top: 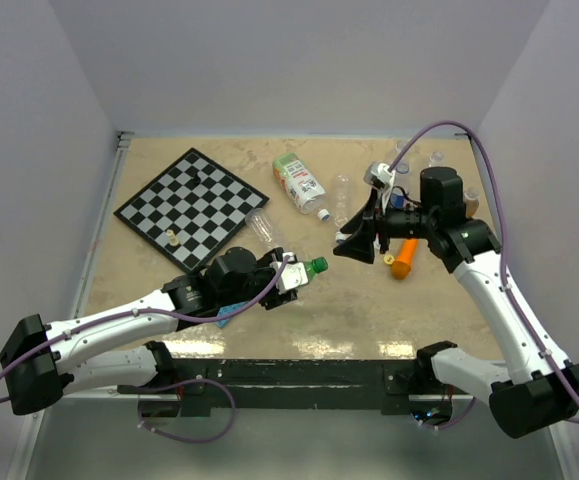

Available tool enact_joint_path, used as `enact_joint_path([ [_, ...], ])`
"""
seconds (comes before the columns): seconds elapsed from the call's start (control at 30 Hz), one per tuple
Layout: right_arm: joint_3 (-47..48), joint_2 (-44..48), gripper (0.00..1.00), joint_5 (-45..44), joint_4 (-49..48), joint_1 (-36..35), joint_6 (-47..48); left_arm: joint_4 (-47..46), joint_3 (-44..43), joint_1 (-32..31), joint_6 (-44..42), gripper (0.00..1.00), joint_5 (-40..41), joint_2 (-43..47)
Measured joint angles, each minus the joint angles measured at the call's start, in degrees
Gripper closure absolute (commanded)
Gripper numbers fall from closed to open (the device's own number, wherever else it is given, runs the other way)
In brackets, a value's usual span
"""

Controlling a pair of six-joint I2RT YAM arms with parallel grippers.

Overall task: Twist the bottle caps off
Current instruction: Unscrew the bottle cap from the plastic bottle.

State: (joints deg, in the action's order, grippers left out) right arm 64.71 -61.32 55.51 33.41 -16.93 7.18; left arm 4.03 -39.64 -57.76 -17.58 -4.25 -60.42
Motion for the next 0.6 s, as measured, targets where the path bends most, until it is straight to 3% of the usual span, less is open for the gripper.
enact_joint_path([
  [0.33,-6.1,-3.4,0.25,-0.6,-6.7,-2.6,-10.7,0.0,0.0,0.0,0.0,0.93,0.8,0.0],
  [0.6,-7.1,-7.1,0.36,-1.0,-8.0,-5.6,-13.0,0.0,0.0,0.0,0.0,0.93,1.8,0.0],
])
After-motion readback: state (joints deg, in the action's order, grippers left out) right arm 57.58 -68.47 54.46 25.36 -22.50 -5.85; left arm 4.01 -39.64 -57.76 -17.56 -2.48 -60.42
